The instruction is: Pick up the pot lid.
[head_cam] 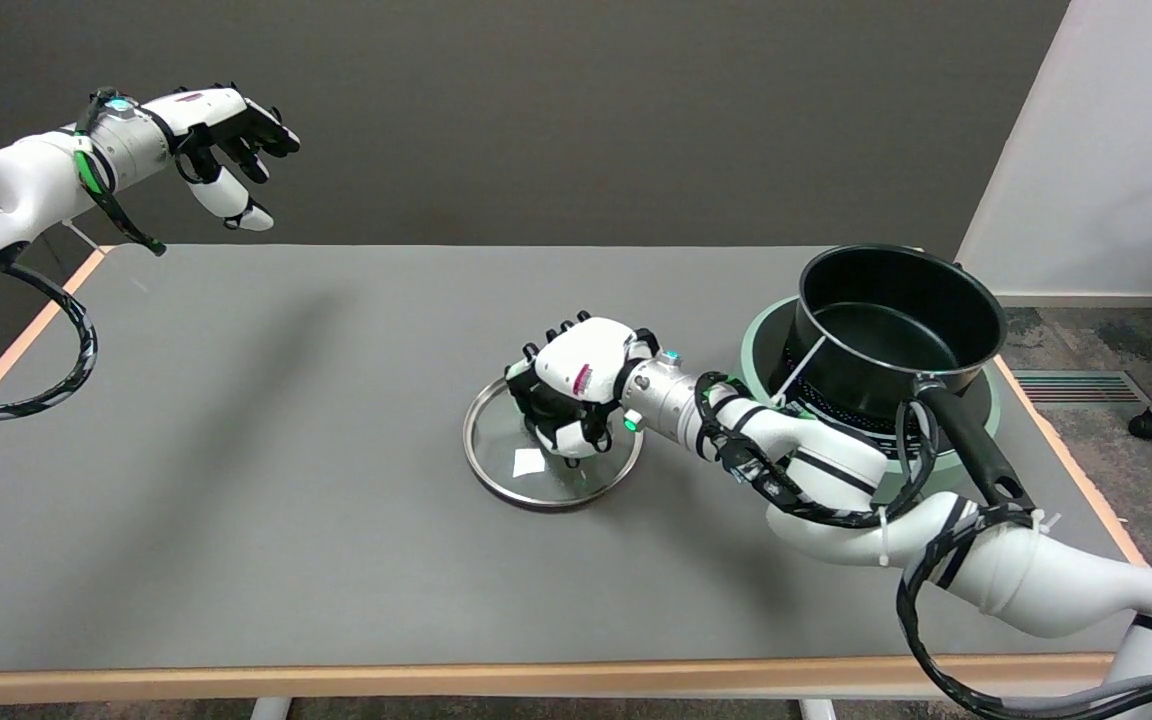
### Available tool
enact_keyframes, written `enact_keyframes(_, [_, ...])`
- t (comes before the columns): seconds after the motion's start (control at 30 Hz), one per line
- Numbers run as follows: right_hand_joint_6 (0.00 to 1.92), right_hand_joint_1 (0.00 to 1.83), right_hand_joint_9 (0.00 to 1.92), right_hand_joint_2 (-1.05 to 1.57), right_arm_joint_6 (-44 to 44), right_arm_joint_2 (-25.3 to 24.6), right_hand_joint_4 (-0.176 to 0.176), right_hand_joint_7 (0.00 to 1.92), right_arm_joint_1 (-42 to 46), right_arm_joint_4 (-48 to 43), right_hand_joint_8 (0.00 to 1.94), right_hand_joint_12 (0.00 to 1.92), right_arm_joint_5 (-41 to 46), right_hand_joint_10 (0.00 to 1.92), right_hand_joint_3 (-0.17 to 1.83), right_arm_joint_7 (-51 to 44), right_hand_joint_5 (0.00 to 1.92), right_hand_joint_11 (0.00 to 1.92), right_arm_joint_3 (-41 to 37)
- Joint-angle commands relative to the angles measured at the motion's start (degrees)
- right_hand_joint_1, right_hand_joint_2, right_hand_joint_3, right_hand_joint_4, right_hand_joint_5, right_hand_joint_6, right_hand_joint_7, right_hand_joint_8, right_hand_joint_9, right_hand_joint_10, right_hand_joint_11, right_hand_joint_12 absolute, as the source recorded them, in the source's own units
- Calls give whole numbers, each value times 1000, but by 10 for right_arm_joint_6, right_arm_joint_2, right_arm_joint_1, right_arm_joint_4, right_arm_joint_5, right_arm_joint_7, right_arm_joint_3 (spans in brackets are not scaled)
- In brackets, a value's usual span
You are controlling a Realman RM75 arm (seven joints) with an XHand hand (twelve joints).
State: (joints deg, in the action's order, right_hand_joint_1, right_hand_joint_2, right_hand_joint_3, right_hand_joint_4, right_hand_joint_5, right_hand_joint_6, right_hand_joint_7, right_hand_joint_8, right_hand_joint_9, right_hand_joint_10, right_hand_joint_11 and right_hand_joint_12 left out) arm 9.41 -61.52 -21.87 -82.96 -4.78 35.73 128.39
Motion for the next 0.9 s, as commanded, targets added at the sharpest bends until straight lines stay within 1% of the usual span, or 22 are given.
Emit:
enact_keyframes(0.03, [1383,1200,898,1086,2,-4,-32,991,-1,-1,990,1747,3,980,184,2,751,573,2])
enact_keyframes(0.13, [1379,1199,907,1079,2,-4,-31,986,-1,-1,1032,1755,3,1036,207,3,745,581,2])
enact_keyframes(0.3, [1410,1192,889,1090,2,-5,-28,960,-1,-1,1070,1774,3,1064,208,3,726,575,2])
enact_keyframes(0.33, [1401,1189,894,1103,2,-6,-26,957,-1,-1,1058,1727,3,1046,185,3,726,610,2])
enact_keyframes(0.4, [1421,1193,884,1091,2,-6,-34,959,-1,-1,1061,1787,3,1066,208,3,722,570,3])
enact_keyframes(0.5, [1437,1196,882,1109,4,-6,-43,961,-1,-1,1012,1801,3,1022,169,3,725,558,3])
enact_keyframes(0.53, [1427,1129,879,1110,4,-6,8,954,-1,-1,924,1796,3,996,191,3,729,554,3])
enact_keyframes(0.57, [1389,908,870,1093,4,-6,176,933,-1,-1,672,1810,3,975,312,3,737,537,3])
enact_keyframes(0.73, [1385,909,869,1096,3,-6,176,936,-1,3,669,1794,17,953,306,0,738,547,2])
enact_keyframes(0.77, [1389,932,868,1097,2,-6,158,939,-1,3,698,1789,19,954,295,0,736,551,2])
enact_keyframes(0.8, [1422,1183,877,1109,2,-6,-31,966,-1,4,992,1778,20,968,173,0,726,570,2])
enact_keyframes(0.83, [1420,1194,878,1111,2,-6,-39,965,-1,4,1019,1767,21,1007,166,0,723,596,2])
enact_keyframes(0.9, [1420,1191,870,1120,2,-6,-36,957,-1,4,1042,1779,21,1041,153,0,717,591,2])
